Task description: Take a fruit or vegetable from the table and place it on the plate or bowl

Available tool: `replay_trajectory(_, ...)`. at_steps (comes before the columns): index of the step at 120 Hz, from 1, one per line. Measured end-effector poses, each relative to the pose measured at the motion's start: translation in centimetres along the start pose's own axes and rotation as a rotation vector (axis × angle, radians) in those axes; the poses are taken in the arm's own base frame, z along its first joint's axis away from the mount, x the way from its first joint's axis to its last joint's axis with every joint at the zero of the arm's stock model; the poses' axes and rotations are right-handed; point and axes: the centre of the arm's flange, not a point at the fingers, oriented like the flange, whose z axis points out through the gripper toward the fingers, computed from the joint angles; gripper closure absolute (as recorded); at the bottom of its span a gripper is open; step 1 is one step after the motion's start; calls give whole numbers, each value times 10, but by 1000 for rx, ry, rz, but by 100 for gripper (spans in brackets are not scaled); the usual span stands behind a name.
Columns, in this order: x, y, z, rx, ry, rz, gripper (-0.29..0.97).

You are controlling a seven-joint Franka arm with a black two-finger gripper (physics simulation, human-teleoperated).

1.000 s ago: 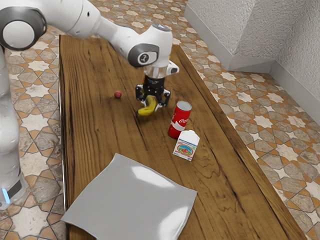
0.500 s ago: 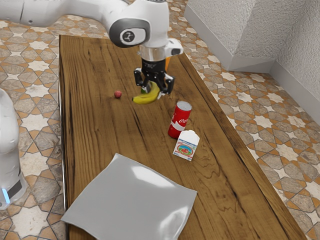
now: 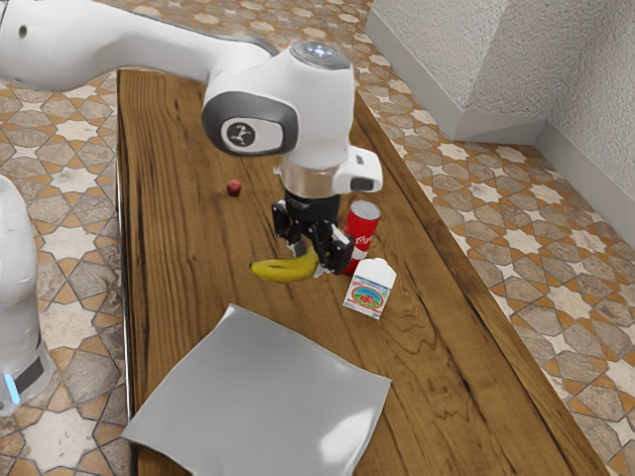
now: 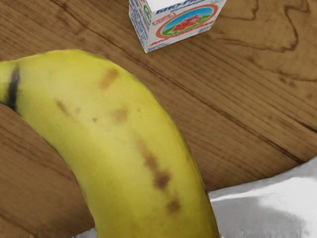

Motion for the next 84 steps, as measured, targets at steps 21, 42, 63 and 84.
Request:
replay_trajectory(21, -36, 32, 2, -16, -20, 71, 52)
replay_trajectory(42, -61, 52, -5, -40, -34, 116, 52)
replay_trajectory(63, -70, 57, -8, -48, -41, 127, 45)
replay_trajectory(84, -74, 56, -14, -41, -49, 130, 13)
